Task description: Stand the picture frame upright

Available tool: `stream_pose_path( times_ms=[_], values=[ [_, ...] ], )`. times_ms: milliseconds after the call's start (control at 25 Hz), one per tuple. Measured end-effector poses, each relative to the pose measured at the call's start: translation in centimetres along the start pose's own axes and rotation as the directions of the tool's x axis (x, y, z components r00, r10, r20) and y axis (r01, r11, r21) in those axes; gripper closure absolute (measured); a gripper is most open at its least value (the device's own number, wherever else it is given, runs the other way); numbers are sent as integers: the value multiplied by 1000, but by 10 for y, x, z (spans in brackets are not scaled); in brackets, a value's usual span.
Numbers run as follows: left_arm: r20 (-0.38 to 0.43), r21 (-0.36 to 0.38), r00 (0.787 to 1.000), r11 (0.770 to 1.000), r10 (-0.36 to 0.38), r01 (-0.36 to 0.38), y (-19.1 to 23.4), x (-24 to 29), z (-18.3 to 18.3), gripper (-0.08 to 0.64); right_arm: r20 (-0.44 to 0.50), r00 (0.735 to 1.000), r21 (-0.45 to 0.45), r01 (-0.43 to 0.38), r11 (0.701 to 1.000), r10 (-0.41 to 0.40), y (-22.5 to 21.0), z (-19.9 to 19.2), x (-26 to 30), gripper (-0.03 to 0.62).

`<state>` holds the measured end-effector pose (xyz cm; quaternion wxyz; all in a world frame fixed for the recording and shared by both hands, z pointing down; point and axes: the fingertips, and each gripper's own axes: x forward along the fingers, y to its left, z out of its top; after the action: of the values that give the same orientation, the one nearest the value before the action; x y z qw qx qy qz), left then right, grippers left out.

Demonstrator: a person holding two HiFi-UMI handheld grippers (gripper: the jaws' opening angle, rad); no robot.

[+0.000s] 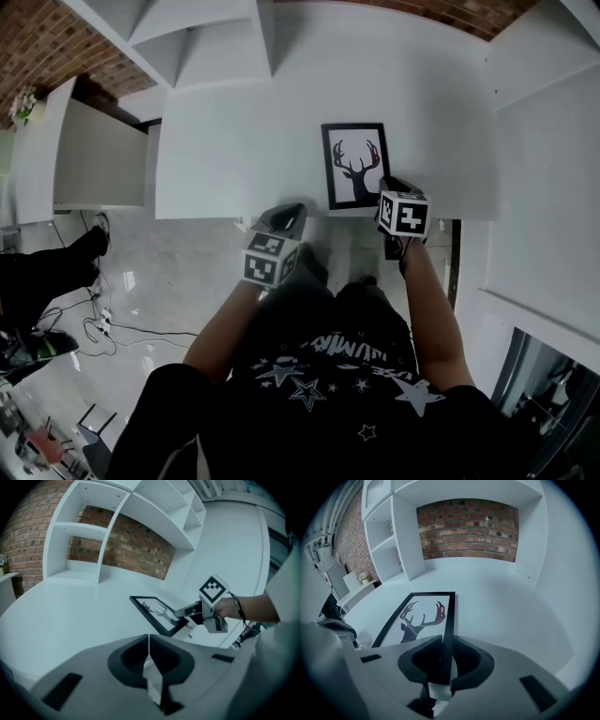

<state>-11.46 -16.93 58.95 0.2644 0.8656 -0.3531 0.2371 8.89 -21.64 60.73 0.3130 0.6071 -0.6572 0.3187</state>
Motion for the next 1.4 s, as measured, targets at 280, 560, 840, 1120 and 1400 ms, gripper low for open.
stream_pose_path(
  times_ms=[280, 560, 840, 1120, 1400],
  values=[
    [-60, -23, 996, 997, -69, 68, -30, 0, -23, 538, 0, 999, -14, -40, 999, 40, 3, -17, -9, 512],
    [-96, -132, 984, 982, -151, 138, -64, 2, -39, 537, -9, 999, 26, -45, 999, 45, 1, -32, -21, 512],
    [-103, -261, 972, 949, -209, 176, -82, 6, -40, 381, -12, 997, 45, -80, 996, 80, 5, -45, -29, 514],
    [-124, -286, 975, 947, -185, 144, -77, 14, -33, 379, -18, 994, 53, -105, 993, 106, 7, -51, -35, 514],
    [-135, -389, 973, 913, -189, 124, -74, 23, -40, 379, -12, 990, 48, -137, 989, 138, 14, -57, -42, 514]
  ],
)
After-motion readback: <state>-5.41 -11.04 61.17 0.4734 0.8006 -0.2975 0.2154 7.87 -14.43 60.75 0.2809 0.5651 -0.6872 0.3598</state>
